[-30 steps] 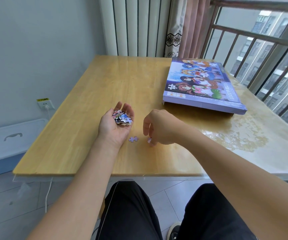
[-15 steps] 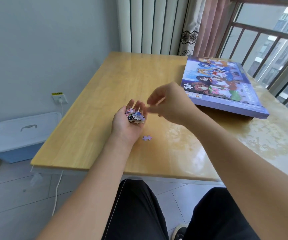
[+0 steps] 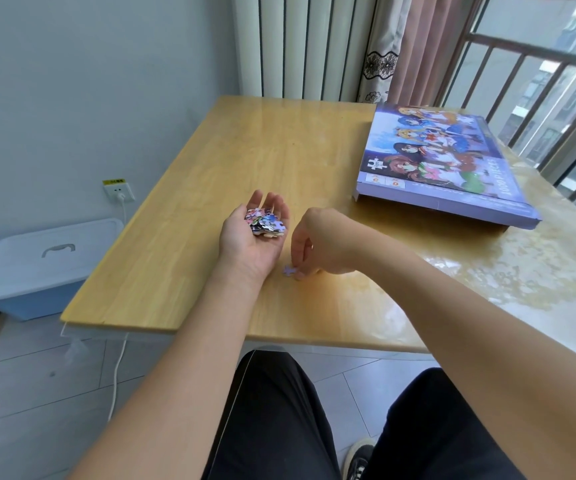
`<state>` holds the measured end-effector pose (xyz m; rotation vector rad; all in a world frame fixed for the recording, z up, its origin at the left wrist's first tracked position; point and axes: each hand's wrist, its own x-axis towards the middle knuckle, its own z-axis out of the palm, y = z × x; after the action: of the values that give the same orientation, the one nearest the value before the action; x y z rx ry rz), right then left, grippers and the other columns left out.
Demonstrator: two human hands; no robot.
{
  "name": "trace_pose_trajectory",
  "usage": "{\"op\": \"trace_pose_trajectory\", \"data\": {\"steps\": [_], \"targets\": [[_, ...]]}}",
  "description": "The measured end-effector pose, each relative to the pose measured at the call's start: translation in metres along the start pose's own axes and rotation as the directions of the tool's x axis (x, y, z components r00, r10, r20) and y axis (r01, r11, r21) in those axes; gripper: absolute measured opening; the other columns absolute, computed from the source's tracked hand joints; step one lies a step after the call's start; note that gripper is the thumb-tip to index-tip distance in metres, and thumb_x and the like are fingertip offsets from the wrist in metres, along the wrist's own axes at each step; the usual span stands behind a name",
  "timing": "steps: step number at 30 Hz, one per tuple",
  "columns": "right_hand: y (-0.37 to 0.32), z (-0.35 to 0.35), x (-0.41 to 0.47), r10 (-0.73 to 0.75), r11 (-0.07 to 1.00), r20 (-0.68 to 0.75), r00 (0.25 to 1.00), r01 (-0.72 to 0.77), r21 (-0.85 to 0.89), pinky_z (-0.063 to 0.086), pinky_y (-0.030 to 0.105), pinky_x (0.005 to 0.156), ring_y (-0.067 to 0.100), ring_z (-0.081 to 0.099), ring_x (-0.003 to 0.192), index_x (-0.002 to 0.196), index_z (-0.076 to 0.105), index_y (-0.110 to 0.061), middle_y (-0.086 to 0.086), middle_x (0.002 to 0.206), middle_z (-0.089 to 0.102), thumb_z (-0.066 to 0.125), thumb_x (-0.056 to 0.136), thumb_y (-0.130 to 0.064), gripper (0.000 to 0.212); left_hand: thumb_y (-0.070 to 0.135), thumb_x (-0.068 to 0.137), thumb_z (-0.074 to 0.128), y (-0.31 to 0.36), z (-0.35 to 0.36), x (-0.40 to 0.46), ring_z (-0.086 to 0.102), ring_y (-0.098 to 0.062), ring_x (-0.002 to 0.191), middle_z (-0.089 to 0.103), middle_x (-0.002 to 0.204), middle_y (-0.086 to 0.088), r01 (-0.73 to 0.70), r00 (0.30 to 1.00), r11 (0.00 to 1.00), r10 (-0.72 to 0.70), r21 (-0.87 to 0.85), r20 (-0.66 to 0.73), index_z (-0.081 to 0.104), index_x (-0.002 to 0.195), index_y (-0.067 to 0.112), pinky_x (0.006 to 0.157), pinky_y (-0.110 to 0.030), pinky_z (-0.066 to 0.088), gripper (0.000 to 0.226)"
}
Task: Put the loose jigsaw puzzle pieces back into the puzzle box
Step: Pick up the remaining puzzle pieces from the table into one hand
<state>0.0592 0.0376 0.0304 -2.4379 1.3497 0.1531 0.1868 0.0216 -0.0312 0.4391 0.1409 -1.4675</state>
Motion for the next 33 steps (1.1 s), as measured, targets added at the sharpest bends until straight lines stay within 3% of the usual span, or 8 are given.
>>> {"op": "trace_pose_trajectory", "data": {"steps": [12,14,18,21,24,27,30,33], "targets": [[0.016,0.018,-0.004,-0.032,0.966,-0.177,0.984,0.076,0.246,0.055,0.029,0.062,0.017,0.068,0.068,0.070,0.072,-0.017,-0.004,0.066,0.070,0.088,0.072,-0.013,0.016,0.022,0.107,0.035,0.000,0.000,-0.001,0.065,-0.030,0.075,0.063,0.089,-0.018,0.017,1.000,1.000,-0.017,0.008,0.000,0.064,0.097,0.000,0.065,-0.034,0.058,0.038],[0.026,0.016,-0.005,0.011,0.863,-0.181,0.983,0.082,0.498,0.051,0.022,0.055,0.014,0.065,0.058,0.074,0.074,-0.010,0.001,0.065,0.071,0.088,0.071,-0.008,0.015,0.023,0.107,0.034,0.000,0.000,0.000,0.064,-0.029,0.075,0.063,0.088,-0.018,0.018,1.000,1.000,-0.018,0.018,-0.006,0.064,0.096,0.000,0.067,-0.035,0.057,0.038],[0.037,-0.005,0.002,0.111,0.402,-0.172,0.979,0.114,0.909,0.053,0.022,0.061,0.019,0.061,0.065,0.077,0.067,-0.004,0.016,0.075,0.065,0.083,0.074,0.004,0.018,0.025,0.108,0.031,-0.005,0.002,0.000,0.065,-0.026,0.078,0.064,0.092,-0.015,0.016,0.999,0.994,-0.013,0.107,-0.030,0.062,0.096,0.007,0.072,-0.035,0.053,0.038],[0.028,-0.016,0.013,0.129,0.376,-0.184,0.974,0.124,0.918,0.057,0.025,0.066,0.019,0.063,0.068,0.080,0.066,-0.005,0.015,0.079,0.065,0.081,0.077,0.005,0.018,0.024,0.108,0.031,-0.017,0.006,-0.005,0.065,-0.024,0.084,0.066,0.095,-0.013,0.053,0.997,0.983,-0.043,0.176,-0.062,0.063,0.099,0.009,0.075,-0.035,0.052,0.036],[0.040,-0.028,0.009,0.177,0.619,-0.359,0.916,0.180,0.765,0.058,0.028,0.067,0.017,0.068,0.073,0.091,0.070,-0.008,0.010,0.087,0.074,0.086,0.076,-0.009,0.021,0.022,0.107,0.034,-0.026,0.016,-0.008,0.065,-0.026,0.086,0.065,0.100,-0.016,0.075,0.994,0.984,-0.062,0.164,-0.085,0.064,0.099,0.008,0.077,-0.038,0.056,0.034],[0.087,-0.032,-0.014,0.057,0.992,-0.491,0.869,0.008,0.128,0.052,0.034,0.080,0.019,0.060,0.102,0.120,0.065,-0.021,0.001,0.117,0.064,0.088,0.068,-0.027,0.058,0.016,0.105,0.034,-0.042,0.027,-0.012,0.063,-0.025,0.070,0.062,0.087,-0.014,0.105,0.992,0.983,-0.094,0.153,-0.078,0.062,0.096,0.007,0.070,-0.035,0.055,0.030],[0.138,-0.015,-0.036,0.146,0.885,-0.438,0.887,-0.315,-0.343,0.046,0.044,0.096,0.032,0.039,0.131,0.143,0.040,-0.020,0.006,0.146,0.038,0.077,0.078,-0.024,0.074,0.013,0.104,0.032,-0.065,0.039,-0.016,0.059,-0.025,0.071,0.059,0.083,-0.015,0.157,0.985,0.972,-0.142,0.173,-0.100,0.059,0.091,0.006,0.070,-0.036,0.052,0.031],[0.175,-0.008,-0.045,0.206,0.839,-0.569,0.796,-0.443,-0.315,0.048,0.043,0.088,0.036,0.047,0.124,0.136,0.043,-0.015,0.009,0.139,0.046,0.056,0.088,-0.012,0.050,0.014,0.105,0.032,-0.101,0.054,-0.019,0.059,-0.026,0.075,0.059,0.084,-0.015,0.242,0.967,0.950,-0.220,0.198,-0.128,0.058,0.089,0.005,0.070,-0.037,0.052,0.032]]}}
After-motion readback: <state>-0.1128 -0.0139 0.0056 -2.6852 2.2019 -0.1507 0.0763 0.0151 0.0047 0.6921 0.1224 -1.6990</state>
